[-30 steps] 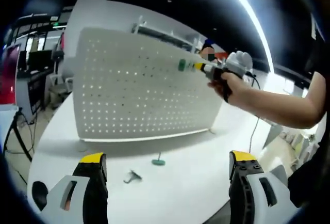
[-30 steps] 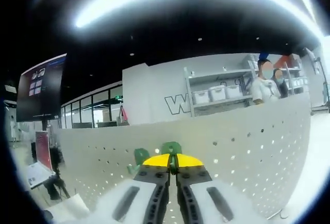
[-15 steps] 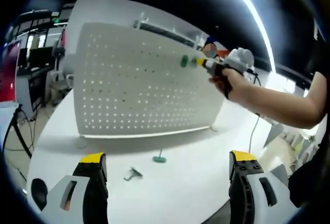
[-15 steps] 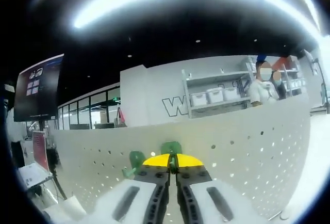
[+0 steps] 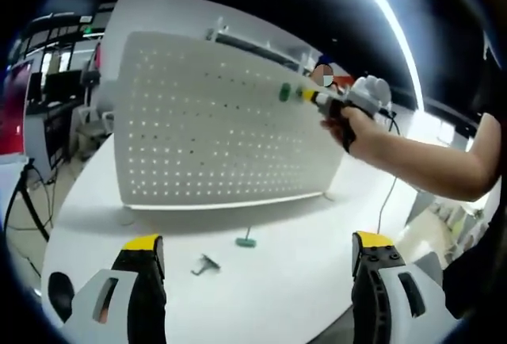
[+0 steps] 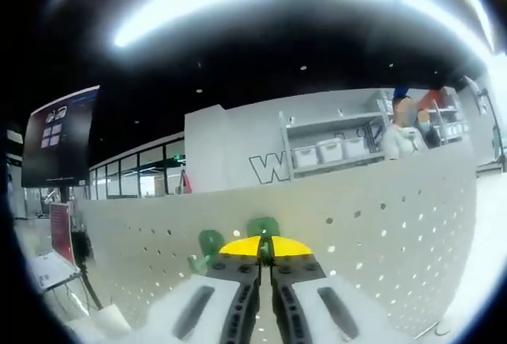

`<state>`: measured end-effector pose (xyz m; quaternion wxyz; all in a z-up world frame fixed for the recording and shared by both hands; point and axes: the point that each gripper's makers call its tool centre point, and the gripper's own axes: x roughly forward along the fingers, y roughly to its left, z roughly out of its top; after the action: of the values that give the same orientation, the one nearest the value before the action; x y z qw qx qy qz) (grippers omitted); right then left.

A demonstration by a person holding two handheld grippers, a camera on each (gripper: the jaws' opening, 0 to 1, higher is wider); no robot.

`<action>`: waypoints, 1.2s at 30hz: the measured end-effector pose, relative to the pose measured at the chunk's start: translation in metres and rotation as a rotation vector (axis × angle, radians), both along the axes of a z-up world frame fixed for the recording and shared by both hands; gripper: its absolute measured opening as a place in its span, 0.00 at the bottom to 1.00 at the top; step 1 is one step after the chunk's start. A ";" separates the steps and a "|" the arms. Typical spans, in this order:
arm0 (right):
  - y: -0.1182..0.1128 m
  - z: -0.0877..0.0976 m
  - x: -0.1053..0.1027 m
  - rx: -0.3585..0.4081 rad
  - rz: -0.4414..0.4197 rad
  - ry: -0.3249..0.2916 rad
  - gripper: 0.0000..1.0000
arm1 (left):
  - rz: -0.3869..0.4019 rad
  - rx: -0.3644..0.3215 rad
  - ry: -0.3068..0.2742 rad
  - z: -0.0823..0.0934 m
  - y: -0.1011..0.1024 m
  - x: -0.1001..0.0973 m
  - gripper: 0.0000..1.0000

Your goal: Insert the hook assembly into the mounting plate slot until the hook locks in place.

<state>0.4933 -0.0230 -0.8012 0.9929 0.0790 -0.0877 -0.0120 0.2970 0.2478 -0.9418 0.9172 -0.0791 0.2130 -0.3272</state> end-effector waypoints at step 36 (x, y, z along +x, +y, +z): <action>0.000 -0.003 0.006 -0.055 -0.038 0.028 0.01 | 0.037 0.052 0.047 -0.019 0.020 -0.007 1.00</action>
<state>0.4996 -0.0228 -0.8039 0.9955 0.0497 -0.0755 -0.0295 0.2900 0.2678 -0.9607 0.9196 -0.0668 0.2416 -0.3024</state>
